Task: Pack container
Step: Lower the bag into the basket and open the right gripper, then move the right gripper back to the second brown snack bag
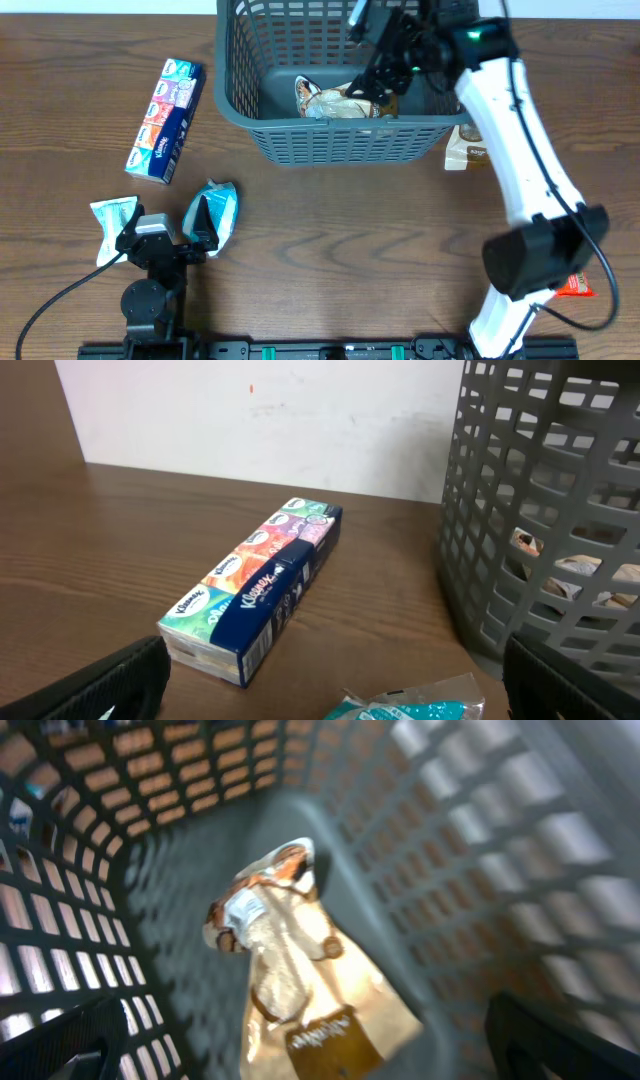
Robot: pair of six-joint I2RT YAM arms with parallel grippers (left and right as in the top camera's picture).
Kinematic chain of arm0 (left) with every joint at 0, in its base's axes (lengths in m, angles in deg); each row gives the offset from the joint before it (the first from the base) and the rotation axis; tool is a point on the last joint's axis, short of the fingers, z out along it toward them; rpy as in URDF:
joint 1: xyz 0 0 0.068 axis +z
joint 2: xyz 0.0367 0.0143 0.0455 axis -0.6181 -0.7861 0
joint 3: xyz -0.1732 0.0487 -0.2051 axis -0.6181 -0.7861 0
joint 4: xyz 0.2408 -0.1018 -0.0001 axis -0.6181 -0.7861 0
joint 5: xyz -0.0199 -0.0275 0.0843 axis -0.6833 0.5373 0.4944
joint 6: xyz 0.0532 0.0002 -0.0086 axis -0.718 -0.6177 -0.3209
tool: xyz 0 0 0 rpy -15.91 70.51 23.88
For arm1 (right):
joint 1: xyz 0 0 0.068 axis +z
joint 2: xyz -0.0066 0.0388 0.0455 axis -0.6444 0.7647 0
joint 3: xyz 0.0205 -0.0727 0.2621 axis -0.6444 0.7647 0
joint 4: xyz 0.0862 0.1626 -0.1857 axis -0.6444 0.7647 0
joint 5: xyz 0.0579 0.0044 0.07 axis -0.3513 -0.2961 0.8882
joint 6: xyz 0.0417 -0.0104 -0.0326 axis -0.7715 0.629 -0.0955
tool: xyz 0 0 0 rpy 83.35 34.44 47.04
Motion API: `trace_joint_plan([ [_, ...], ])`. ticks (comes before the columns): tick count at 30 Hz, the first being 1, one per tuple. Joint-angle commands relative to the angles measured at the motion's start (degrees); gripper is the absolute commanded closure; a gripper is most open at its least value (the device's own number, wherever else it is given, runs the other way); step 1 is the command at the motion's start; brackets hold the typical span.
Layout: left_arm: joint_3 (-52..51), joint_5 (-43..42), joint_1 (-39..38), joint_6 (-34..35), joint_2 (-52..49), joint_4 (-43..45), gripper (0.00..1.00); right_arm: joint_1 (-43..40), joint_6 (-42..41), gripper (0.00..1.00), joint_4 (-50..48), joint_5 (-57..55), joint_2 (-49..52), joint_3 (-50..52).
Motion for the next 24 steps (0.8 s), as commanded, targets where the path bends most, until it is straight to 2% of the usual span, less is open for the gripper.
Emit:
trace_joint_plan([
  [1, -0.92, 1.51, -0.22, 2.45, 0.35, -1.42, 0.01, -3.19, -2.99, 0.02, 0.00, 0.13, -6.95, -1.07],
  [7, 4.52, 1.53, -0.22, 2.03, -1.38, -5.07, 0.01, -11.93, -9.27, 0.01, -0.15, -0.61, -15.23, -1.07],
  [13, 14.97, 1.53, -0.22, -1.55, -10.99, -11.19, 0.01, -23.98, -17.88, 0.01, 1.05, -3.10, -20.00, -1.07],
  [17, 23.71, 1.55, -0.22, -1.55, -20.65, -16.46, 0.01, -31.08, -20.72, 0.01, 8.20, -3.10, -19.52, -1.07],
  [24, 34.03, 1.53, -0.22, -1.51, -33.09, -20.72, 0.01, -37.27, -21.38, 0.01, 21.81, -3.13, -16.46, -0.66],
])
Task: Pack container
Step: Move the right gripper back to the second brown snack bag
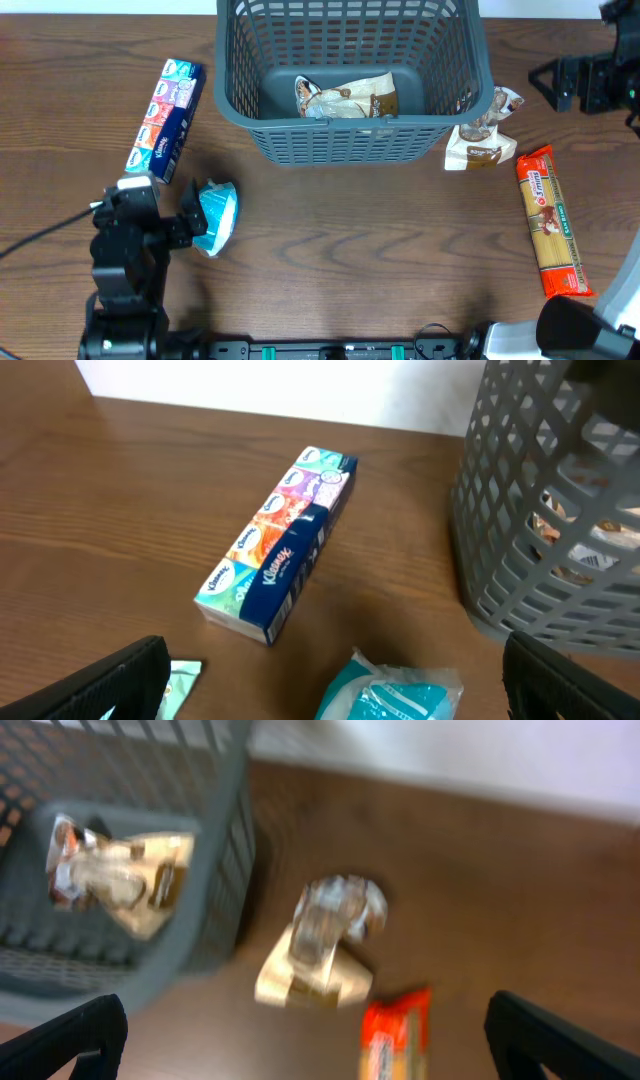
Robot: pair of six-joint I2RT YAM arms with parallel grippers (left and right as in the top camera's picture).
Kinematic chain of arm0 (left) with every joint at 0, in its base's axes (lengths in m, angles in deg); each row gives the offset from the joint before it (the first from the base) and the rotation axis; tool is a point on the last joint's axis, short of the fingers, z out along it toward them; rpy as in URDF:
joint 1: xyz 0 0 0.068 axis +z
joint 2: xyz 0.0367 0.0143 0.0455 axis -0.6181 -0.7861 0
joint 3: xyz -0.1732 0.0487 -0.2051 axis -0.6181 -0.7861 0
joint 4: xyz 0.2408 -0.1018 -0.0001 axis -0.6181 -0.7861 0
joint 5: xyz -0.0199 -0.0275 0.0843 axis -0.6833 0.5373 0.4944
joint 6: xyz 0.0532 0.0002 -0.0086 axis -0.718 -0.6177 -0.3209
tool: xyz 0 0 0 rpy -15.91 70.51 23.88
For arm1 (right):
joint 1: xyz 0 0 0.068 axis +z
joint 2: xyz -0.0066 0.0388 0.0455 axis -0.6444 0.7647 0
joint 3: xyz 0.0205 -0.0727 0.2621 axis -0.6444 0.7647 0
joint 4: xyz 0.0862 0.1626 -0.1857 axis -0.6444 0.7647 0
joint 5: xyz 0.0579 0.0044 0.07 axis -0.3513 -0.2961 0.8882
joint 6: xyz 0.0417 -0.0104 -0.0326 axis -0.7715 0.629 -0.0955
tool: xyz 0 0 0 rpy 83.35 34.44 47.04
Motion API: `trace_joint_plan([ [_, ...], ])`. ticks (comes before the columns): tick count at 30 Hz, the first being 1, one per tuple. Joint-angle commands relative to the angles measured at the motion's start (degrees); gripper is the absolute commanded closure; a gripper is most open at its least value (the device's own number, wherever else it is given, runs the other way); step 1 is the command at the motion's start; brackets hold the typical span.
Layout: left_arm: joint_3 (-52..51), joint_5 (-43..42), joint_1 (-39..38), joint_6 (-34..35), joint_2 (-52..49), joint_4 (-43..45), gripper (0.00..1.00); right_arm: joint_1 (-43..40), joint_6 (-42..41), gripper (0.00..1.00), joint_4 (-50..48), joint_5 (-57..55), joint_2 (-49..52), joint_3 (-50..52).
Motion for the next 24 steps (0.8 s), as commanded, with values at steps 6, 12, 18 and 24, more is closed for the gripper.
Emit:
trace_joint_plan([
  [6, 4.44, 0.24, -0.22, -0.96, -6.51, -1.44, 0.01, -5.31, 0.68, 0.01, 1.18, 0.15, 4.11, 5.57],
  [12, 4.63, 0.24, -0.22, -0.96, -6.45, -1.81, 0.01, -5.22, 4.35, 0.01, -2.08, 1.88, 9.18, 12.04],
  [18, 7.54, 0.28, -0.22, -0.96, -6.51, -4.81, 0.01, -2.49, 4.24, 0.01, -4.00, 1.64, 15.78, 12.41],
  [24, 8.35, 0.28, -0.22, -0.74, -6.51, -5.33, 0.01, -0.74, 3.85, 0.01, -6.82, 0.33, 19.43, 12.41],
])
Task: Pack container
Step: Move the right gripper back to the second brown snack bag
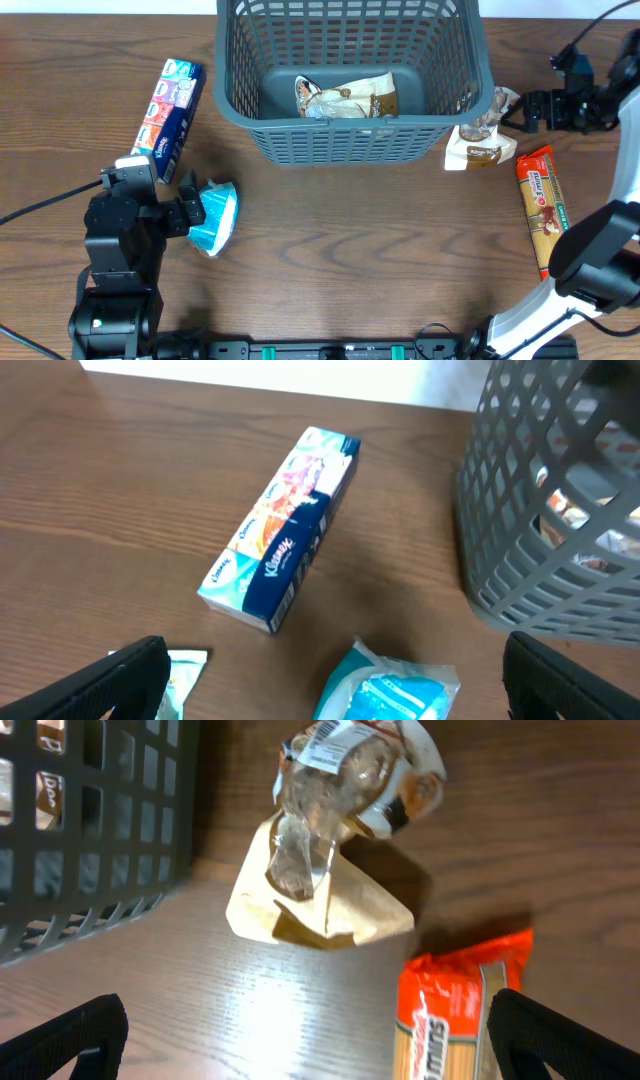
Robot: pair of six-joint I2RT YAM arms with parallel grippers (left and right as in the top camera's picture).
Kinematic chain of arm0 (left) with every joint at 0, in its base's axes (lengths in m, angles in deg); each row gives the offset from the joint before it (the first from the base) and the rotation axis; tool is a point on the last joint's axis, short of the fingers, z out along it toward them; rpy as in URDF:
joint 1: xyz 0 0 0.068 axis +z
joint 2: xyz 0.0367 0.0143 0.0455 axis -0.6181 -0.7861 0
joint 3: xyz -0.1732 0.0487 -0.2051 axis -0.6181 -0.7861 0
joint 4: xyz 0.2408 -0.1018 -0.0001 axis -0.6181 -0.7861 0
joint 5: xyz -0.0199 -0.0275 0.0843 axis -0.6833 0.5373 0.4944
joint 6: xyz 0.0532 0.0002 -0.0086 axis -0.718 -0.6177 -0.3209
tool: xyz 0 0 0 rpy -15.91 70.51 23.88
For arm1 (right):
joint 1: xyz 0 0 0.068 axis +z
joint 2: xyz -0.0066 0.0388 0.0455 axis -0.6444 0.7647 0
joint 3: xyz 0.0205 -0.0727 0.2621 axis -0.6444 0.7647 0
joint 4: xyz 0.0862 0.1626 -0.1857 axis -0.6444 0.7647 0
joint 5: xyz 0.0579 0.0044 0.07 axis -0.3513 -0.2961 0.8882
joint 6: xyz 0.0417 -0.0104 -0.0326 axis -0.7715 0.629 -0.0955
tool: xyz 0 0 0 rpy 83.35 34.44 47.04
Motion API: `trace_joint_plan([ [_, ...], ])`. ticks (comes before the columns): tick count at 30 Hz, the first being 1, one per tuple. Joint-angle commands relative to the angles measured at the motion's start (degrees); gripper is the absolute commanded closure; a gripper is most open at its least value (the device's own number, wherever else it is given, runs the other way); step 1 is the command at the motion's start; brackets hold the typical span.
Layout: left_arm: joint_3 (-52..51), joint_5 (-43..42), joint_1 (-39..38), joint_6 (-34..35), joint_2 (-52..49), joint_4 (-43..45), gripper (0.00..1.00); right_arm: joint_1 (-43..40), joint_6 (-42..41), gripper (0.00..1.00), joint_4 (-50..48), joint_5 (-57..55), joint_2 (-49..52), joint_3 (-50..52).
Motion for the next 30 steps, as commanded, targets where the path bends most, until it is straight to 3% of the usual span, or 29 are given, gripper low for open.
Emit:
trace_joint_plan([
  [1, 1.44, 0.28, -0.22, -0.76, 0.07, -0.48, 0.01, 1.11, 0.83, 0.01, -1.16, 0.04, 1.57, 0.04],
  [30, 1.44, 0.48, -0.22, -0.76, 0.07, -0.70, 0.01, 7.67, 3.08, 0.01, -5.75, -2.51, 12.09, 0.26],
])
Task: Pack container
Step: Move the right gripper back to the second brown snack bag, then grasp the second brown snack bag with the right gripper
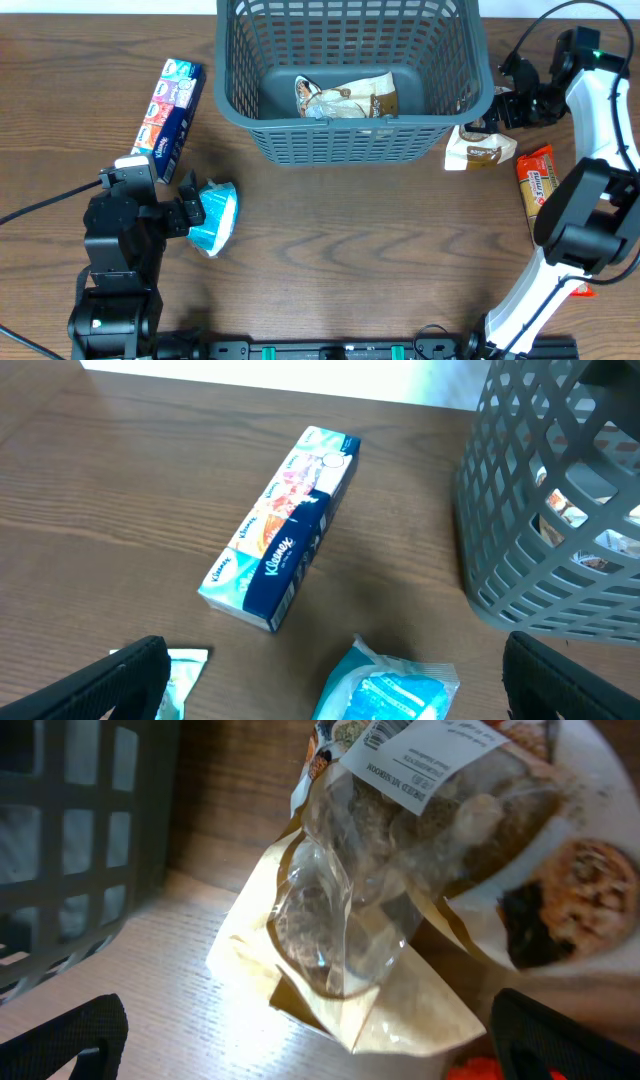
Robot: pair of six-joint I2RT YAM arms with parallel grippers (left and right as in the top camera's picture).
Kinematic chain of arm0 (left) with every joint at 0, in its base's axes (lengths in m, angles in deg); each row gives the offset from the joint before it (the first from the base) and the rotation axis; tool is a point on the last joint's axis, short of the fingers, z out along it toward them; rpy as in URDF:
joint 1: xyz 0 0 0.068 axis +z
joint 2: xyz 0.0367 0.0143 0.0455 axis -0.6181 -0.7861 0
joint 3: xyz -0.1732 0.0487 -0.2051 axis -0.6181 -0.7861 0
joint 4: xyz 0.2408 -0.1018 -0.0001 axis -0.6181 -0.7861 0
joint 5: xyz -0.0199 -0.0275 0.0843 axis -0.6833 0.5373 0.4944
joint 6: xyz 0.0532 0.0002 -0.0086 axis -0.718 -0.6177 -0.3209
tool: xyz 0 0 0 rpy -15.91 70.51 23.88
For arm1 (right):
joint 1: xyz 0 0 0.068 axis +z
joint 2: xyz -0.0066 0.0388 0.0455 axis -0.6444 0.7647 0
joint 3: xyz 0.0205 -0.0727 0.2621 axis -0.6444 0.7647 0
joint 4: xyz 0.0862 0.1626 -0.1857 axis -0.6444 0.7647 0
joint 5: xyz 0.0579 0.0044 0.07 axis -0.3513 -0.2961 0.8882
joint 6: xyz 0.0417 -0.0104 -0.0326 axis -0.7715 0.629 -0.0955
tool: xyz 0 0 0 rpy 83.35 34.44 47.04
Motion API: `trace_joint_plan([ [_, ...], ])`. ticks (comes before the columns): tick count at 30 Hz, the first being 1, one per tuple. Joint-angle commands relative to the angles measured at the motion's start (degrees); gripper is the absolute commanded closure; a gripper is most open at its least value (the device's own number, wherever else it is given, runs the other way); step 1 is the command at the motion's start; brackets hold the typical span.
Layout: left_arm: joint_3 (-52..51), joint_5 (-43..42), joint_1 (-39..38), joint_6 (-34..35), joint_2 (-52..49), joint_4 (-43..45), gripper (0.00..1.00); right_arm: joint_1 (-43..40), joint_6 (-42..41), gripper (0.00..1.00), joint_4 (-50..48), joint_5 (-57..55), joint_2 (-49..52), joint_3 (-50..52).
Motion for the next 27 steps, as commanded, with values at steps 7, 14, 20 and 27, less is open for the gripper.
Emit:
trace_joint_plan([
  [7, 1.27, 0.48, -0.22, -0.74, 0.09, -0.22, 0.01, 2.01, 3.74, 0.01, -3.13, 0.48, 2.97, 0.28],
  [14, 1.27, 0.48, -0.22, -0.74, 0.09, -0.22, 0.01, 2.93, 4.35, 0.01, -5.25, 0.83, 5.97, 0.31],
  [20, 1.27, 0.48, -0.22, -0.74, 0.09, -0.20, 0.01, 3.48, 4.55, 0.01, -6.56, 1.33, 8.11, 0.33],
  [27, 1.27, 0.50, -0.22, -0.76, 0.09, -0.15, 0.01, 3.45, 4.52, 0.04, -8.11, 1.29, 8.90, 0.33],
])
